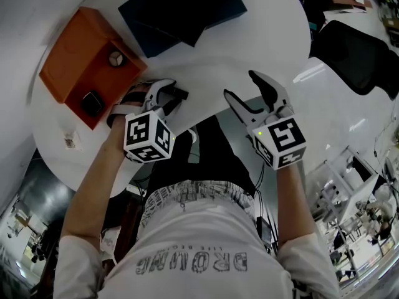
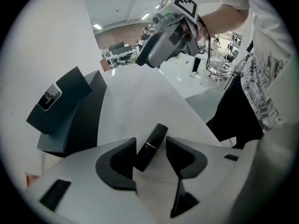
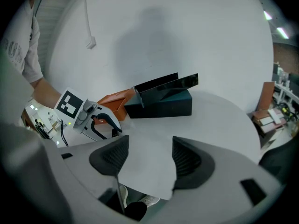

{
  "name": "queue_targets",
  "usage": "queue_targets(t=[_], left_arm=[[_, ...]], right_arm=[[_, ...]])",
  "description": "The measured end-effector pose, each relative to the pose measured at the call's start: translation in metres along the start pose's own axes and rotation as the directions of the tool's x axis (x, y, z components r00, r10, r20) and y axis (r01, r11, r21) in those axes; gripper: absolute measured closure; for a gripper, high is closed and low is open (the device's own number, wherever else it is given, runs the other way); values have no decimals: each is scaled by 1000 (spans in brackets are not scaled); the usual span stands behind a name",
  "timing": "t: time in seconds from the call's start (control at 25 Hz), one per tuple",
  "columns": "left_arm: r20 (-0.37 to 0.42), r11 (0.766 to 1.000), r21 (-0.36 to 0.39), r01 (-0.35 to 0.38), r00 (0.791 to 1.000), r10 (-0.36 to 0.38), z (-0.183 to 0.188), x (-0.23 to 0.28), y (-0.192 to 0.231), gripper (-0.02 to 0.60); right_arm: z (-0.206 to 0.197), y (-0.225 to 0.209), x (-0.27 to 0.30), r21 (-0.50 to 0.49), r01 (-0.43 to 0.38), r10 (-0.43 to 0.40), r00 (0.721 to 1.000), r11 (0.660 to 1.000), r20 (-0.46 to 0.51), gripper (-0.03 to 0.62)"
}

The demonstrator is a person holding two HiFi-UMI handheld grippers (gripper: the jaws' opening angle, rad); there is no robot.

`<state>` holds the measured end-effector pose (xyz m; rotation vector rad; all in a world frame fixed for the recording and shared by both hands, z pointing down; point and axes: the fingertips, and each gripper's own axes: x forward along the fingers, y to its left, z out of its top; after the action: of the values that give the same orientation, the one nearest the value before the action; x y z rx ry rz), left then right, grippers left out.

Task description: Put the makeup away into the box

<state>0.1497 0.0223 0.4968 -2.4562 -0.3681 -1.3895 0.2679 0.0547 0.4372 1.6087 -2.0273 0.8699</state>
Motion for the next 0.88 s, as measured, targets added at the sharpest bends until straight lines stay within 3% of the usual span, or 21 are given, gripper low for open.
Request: queue_targets(t=[0.36, 0.64, 0.88], left_arm=[[9, 1000, -12, -29, 1000, 29, 1, 0, -8, 466], [71, 993, -91, -72, 994, 79, 3, -15, -2, 472], [143, 982, -132, -132, 978, 150, 7, -62, 1, 474]], right_arm=[[3, 7, 3, -21, -6, 6, 1000, 1000, -1, 292], [6, 17, 4, -50, -4, 4, 1000, 999, -1, 292], [26, 51, 0, -96, -1, 3, 1000, 995, 17, 293]])
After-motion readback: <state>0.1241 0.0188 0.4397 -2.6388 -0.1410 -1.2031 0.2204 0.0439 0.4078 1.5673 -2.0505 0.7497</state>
